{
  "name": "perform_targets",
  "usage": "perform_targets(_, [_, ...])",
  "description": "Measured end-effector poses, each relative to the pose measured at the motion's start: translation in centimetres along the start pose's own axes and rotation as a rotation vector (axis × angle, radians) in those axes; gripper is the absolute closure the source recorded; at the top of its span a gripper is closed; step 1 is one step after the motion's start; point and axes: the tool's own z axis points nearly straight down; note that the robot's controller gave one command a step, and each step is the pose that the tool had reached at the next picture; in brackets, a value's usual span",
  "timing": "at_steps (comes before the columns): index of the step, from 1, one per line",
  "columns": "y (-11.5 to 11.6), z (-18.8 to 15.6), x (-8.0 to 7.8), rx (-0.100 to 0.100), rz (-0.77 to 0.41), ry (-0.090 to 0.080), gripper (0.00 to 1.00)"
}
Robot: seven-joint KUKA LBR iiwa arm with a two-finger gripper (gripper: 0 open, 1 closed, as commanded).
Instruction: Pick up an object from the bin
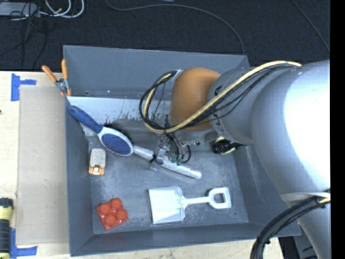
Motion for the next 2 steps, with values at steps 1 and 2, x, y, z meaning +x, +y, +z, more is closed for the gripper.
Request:
perform_targets(1, [-0.1,-1.1,0.0,0.001,0.0,0.001,1.0])
perform_targets(2, [-0.1,-2.3,0.1,0.002,0.0,0.003,1.0])
